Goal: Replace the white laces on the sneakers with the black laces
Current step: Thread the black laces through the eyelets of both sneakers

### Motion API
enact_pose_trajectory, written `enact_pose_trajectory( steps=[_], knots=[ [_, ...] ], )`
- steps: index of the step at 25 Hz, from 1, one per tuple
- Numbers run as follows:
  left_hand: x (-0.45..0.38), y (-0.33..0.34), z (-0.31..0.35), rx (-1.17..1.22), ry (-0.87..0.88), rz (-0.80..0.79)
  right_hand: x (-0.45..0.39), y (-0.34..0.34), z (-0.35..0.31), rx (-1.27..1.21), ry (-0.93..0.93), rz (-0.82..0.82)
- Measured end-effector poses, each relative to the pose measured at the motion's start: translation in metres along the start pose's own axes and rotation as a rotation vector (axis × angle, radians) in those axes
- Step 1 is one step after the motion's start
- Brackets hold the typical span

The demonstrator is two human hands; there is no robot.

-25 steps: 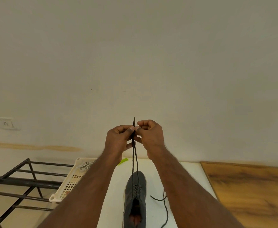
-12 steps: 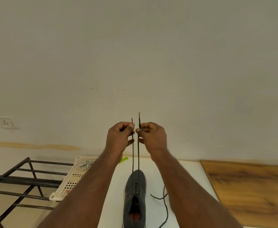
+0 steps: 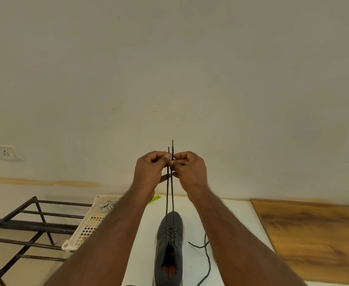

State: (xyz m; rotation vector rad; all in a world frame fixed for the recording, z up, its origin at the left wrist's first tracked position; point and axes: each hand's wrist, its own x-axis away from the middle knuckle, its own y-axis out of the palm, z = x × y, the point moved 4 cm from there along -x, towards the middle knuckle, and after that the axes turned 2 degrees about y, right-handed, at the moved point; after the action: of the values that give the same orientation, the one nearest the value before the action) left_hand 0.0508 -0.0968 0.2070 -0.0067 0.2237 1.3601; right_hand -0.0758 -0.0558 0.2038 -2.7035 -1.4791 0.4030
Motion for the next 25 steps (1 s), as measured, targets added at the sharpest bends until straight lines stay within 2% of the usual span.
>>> enact_pose_trajectory(
  steps=[3, 5, 6, 8, 10, 12, 15, 18, 21, 23, 25],
  knots=[
    [0.004, 0.003, 0.008, 0.041, -0.001, -0.005, 0.002, -0.001, -0.006, 0.006, -0.017, -0.033],
    [0.005, -0.011, 0.004, 0.070, -0.019, 0.087, 0.006, -0.014, 0.005, -0.038, 0.011, -0.031],
    [0.006, -0.024, -0.004, 0.011, -0.022, 0.146, 0.010, -0.024, 0.017, -0.006, 0.023, -0.017],
    [0.009, -0.051, -0.034, -0.256, -0.035, 0.189, 0.020, -0.044, 0.059, 0.248, 0.071, -0.034],
    [0.021, -0.069, -0.082, -0.581, -0.109, 0.120, 0.039, -0.056, 0.113, 0.539, 0.191, -0.166],
    [0.037, -0.077, -0.131, -0.751, -0.208, 0.017, 0.062, -0.059, 0.162, 0.689, 0.305, -0.296],
    [0.056, -0.076, -0.180, -0.905, -0.326, -0.109, 0.081, -0.054, 0.212, 0.748, 0.396, -0.353],
    [0.062, -0.064, -0.197, -1.158, -0.284, -0.223, 0.080, -0.046, 0.229, 0.731, 0.401, -0.368],
    [0.059, -0.047, -0.209, -1.048, -0.184, -0.352, 0.069, -0.038, 0.230, 0.718, 0.332, -0.353],
    [0.057, -0.039, -0.218, -0.889, -0.179, -0.441, 0.060, -0.031, 0.228, 0.677, 0.277, -0.314],
    [0.053, -0.036, -0.223, -0.848, -0.154, -0.487, 0.052, -0.018, 0.228, 0.633, 0.234, -0.335]
  ],
)
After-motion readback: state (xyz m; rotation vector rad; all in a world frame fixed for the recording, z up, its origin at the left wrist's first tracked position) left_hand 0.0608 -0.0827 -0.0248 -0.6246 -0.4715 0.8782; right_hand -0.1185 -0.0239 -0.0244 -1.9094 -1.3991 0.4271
